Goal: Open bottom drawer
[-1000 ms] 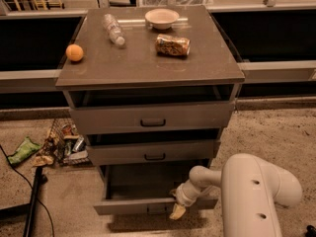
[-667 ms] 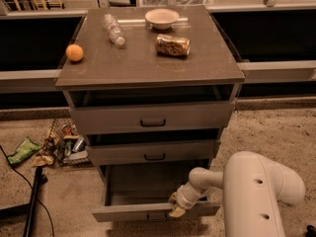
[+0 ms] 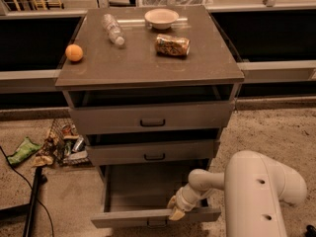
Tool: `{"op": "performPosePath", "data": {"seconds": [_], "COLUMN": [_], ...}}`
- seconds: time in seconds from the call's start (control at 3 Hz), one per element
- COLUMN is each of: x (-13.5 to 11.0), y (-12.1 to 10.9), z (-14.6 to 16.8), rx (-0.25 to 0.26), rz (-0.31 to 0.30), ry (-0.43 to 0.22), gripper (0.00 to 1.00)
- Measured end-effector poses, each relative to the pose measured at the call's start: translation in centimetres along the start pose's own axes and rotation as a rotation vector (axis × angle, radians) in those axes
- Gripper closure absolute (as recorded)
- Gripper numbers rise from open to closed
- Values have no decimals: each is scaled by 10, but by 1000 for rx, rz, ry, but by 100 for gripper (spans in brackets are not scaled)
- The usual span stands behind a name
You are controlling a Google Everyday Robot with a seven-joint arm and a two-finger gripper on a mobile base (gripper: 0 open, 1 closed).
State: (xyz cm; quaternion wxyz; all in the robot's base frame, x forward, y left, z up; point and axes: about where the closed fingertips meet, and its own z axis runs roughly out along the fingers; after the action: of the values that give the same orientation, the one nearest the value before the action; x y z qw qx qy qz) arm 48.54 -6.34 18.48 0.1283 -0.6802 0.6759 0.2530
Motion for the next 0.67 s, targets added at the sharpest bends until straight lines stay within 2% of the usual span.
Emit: {"op": "performPosePath", "data": {"seconds": [0.67], "x": [0], "y": [0], "z": [0], "rx": [0], "rz": [0], "ry": [0], "gripper": [35]}}
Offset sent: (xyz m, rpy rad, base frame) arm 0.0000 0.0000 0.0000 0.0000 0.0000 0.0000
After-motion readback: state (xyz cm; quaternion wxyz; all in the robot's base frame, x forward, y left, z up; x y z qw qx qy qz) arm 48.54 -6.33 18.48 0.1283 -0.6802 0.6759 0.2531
